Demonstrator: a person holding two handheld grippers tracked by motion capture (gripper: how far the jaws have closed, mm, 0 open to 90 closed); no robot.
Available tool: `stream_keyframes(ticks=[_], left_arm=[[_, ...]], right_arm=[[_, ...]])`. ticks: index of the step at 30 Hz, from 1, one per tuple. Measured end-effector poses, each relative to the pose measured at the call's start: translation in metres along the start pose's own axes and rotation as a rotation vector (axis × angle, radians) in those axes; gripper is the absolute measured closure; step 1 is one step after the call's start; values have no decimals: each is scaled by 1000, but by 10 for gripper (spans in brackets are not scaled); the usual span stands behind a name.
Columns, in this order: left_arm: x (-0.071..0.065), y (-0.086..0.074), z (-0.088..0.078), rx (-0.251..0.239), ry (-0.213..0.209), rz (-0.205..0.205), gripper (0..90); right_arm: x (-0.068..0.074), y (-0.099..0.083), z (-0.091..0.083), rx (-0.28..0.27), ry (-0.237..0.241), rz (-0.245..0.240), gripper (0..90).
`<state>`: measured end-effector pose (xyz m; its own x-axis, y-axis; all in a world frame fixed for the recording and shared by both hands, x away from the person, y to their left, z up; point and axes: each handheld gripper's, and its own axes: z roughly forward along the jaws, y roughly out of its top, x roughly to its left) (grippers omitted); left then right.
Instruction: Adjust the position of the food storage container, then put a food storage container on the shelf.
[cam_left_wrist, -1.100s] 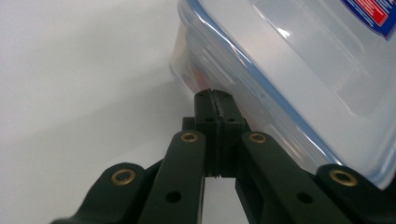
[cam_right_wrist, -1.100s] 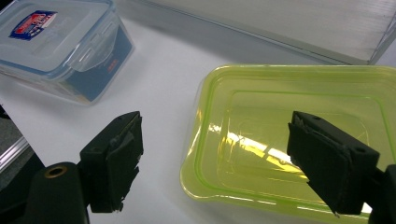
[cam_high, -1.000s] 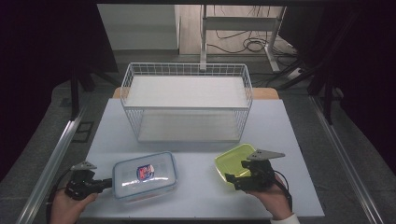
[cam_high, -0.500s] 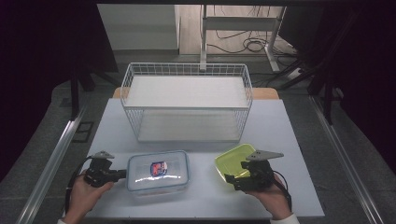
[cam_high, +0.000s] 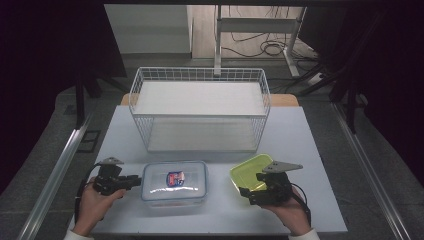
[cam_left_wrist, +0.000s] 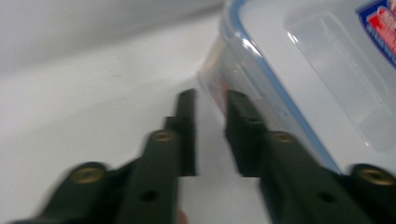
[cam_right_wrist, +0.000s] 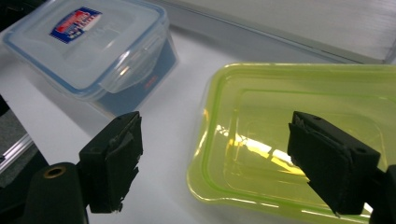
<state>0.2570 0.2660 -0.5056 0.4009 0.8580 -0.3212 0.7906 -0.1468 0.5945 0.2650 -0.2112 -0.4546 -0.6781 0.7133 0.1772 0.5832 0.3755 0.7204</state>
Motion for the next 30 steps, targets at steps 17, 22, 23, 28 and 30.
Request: stream_keyframes(ticks=[17, 22, 23, 28, 30], left_arm=[[-22, -2, -25, -76, -124, -82, 126], [-20, -1, -24, -77, -154, -108, 113], [-20, -1, -23, -76, -158, -116, 108], [-18, -2, -16, -56, -190, -151, 85], [-17, -2, -10, -46, -206, -163, 83]], right_arm=[[33, 14, 16, -9, 49, 10, 140], [38, 17, 22, -8, 57, 18, 139], [39, 18, 23, -6, 58, 18, 139], [42, 18, 25, -10, 63, 11, 141], [43, 17, 26, -9, 66, 6, 141]])
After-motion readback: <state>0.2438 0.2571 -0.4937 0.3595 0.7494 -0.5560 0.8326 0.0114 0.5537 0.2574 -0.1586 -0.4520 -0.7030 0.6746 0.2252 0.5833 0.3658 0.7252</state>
